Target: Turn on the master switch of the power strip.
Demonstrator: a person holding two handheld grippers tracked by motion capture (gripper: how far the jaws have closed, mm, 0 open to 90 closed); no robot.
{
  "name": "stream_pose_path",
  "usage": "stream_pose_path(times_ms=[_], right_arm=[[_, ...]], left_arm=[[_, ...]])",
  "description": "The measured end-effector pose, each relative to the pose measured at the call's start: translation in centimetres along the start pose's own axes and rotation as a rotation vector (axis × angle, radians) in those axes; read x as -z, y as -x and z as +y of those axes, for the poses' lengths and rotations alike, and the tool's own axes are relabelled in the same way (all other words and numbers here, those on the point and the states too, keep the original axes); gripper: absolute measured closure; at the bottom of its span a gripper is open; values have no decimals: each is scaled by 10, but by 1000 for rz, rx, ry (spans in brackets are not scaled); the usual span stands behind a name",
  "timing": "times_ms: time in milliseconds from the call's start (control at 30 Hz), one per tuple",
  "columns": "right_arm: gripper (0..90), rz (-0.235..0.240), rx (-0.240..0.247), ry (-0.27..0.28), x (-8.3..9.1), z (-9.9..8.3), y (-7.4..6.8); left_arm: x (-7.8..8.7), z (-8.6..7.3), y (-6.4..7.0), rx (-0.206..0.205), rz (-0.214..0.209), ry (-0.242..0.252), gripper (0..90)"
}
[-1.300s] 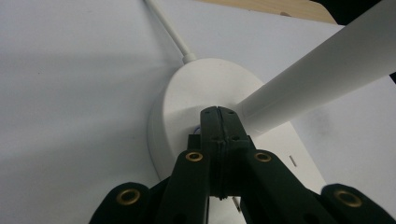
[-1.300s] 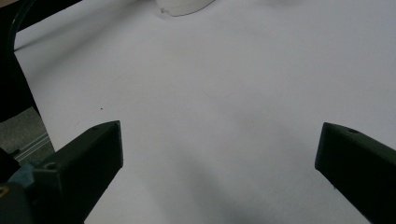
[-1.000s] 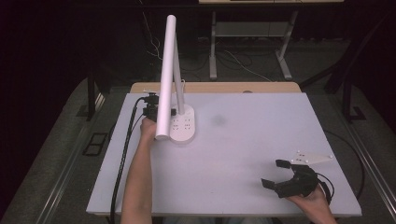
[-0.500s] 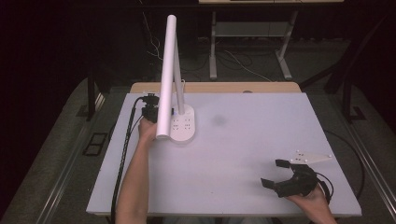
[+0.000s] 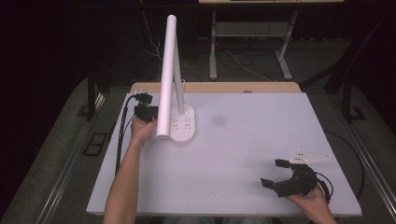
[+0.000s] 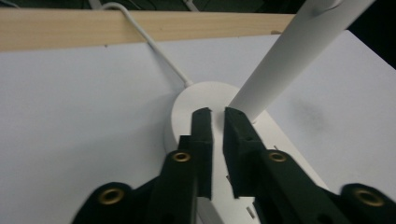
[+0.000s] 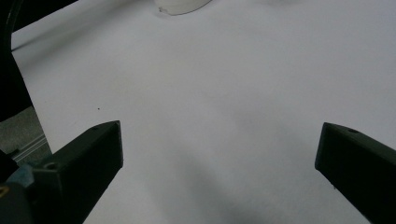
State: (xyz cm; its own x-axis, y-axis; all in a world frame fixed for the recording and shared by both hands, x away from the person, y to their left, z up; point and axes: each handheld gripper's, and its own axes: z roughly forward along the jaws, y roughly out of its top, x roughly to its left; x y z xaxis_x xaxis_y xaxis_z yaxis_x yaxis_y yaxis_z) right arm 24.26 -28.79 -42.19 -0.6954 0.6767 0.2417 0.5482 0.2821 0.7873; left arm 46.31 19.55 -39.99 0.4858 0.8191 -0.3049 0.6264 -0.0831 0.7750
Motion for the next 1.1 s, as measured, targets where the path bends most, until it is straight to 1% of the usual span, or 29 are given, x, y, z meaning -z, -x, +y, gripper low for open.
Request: stream_pose_path(times_ms=[67,100,133,200,267,333,400,433,467,500,533,567,633,800,867,933,1000,1033,1100], right_arm=[[3,0,-3,1,0,0,0],[4,0,-3,2,0,0,0],[3,1,-2,3,0,0,0],[4,2,-1,3,0,0,-1],[4,4,0,3,0,0,-1],[3,5,1,2,0,1,-2],[4,4,4,3,0,1,-2],[4,3,5,3,-1,1,-1],[3,3,5,3,-1,1,-1],[3,3,6,3,-1,1,-1],[3,4,5,4,-1,1,-2],[3,4,5,5,-1,1,-2],[3,2,4,6,0,1,-2],[3,3,0,9,0,1,-2],[3,2,6,11,0,1,-2],[4,3,6,12,0,1,-3],[3,4,4,12,0,1,-3],[3,4,4,13,0,1,-3],[3,5,1,16,0,2,-3]], left_arm=[[8,1,2,-21,-8,11,739],[11,1,4,-30,-10,12,684],[14,0,5,-48,-9,6,630],[19,-1,7,-68,-14,-16,520],[24,-3,10,-84,-21,-36,370],[28,-5,12,-98,-18,-51,237],[33,-7,15,-126,-2,-63,156],[35,-8,16,-133,-5,-66,121],[37,-9,16,-136,-14,-65,91],[40,-11,16,-127,-28,-67,51],[42,-12,18,-108,-44,-69,10],[44,-14,18,-114,-50,-67,0],[50,-18,21,-110,-64,-53,0],[64,-31,27,-101,-71,-25,0],[69,-36,29,-98,-79,-6,0],[74,-41,33,-99,-76,0,0],[79,-46,37,-105,-84,6,0],[81,-49,39,-117,-85,9,0],[84,-54,43,-117,-92,14,0]])
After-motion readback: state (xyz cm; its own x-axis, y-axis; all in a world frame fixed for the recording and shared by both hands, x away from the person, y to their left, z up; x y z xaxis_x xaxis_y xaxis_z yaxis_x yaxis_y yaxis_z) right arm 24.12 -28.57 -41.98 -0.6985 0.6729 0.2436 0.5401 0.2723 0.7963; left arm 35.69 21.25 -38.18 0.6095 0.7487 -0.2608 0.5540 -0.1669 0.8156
